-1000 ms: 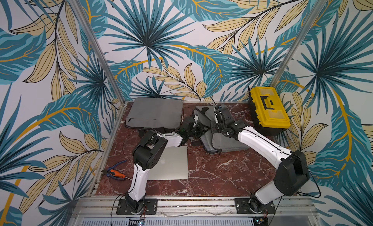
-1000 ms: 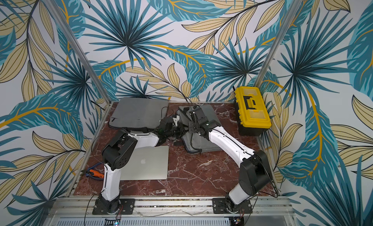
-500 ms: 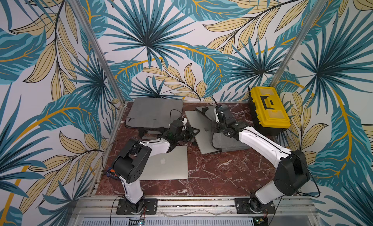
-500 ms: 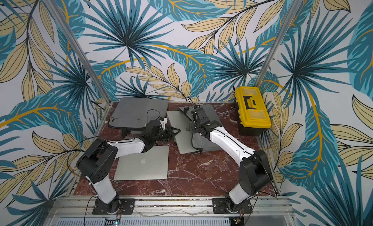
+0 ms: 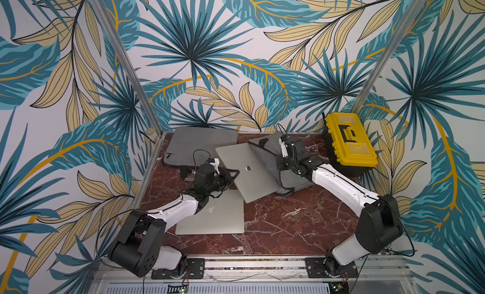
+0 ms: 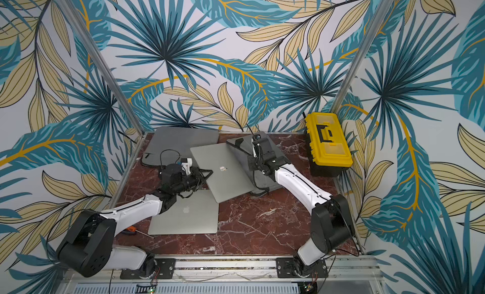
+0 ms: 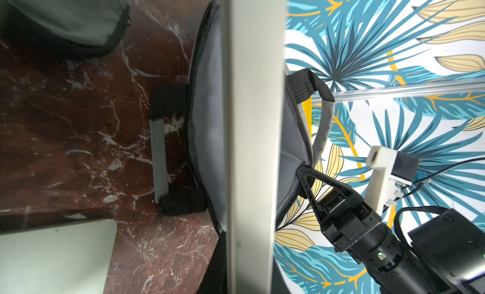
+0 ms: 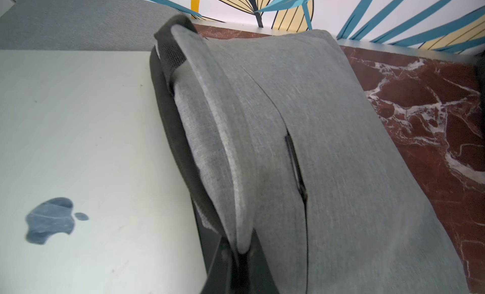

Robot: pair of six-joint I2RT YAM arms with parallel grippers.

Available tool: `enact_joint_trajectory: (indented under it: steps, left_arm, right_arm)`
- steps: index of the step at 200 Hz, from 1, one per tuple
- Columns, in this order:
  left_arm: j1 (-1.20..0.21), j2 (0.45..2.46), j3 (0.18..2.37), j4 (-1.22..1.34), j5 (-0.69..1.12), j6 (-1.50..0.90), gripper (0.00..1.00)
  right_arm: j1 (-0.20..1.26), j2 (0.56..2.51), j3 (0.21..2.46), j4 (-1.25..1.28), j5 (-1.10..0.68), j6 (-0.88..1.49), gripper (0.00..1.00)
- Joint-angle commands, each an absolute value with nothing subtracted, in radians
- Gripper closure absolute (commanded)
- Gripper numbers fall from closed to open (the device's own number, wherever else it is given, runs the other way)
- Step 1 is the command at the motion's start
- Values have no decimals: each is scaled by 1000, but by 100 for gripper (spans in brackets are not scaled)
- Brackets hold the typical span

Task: Open the zippered laptop bag and take out the laptop
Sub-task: Take out the laptop from the zippered laptop bag, then close the bag flap on the zippered laptop bag.

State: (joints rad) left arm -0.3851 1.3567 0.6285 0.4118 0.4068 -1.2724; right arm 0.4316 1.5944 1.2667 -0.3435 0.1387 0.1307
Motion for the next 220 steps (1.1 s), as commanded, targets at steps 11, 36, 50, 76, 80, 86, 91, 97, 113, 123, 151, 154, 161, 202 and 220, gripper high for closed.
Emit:
enact_joint_trajectory:
  steps: [11,36,50,76,80,86,91,97,113,123,151,154,161,202,220]
  left_arm:
    - [-364,1216,612,492,440,-1269,100]
    - [-352,1140,598,422,434,-1261,100]
    - [-347,1096,578,407,416,-1269,100]
    - [-341,1018,542,375,377,-1277,100]
    - [-340,1006,540,362,373,-1274,100]
    - [-338,988,539,338,368,-1267,100]
    - [-337,973,538,318,365,-1263,100]
    - [-334,956,537,296,361,-1257,100]
    - [-328,916,535,243,356,-1246,100]
    - [-324,892,534,213,354,-1241,100]
    - [-316,835,531,141,349,-1230,100]
    - [-314,832,529,134,348,-1230,100]
    - [-313,819,528,123,347,-1232,100]
    - [-306,761,524,63,337,-1232,100]
    - [-302,747,532,30,338,-1224,100]
  right_arm:
    - [423,1641,1293,-253,107,18,100]
    - [412,1669,1295,-199,80,-39,100]
    - [403,1689,1297,-172,64,-68,100]
    - [377,1724,1303,-136,31,-92,100]
    - [373,1729,1304,-130,24,-94,100]
    - [367,1737,1305,-123,15,-96,100]
    - [361,1741,1304,-115,7,-98,100]
    - [355,1748,1306,-108,-3,-102,100]
    - [338,1773,1309,-92,-32,-110,100]
    - [329,1787,1307,-80,-50,-115,100]
    - [291,1834,1314,-51,-106,-122,96]
    - [288,1837,1315,-51,-110,-124,96]
    - [281,1846,1317,-48,-122,-126,95]
    - [264,1865,1324,-77,-129,-130,81]
    - [261,1852,1306,-88,-130,-117,68]
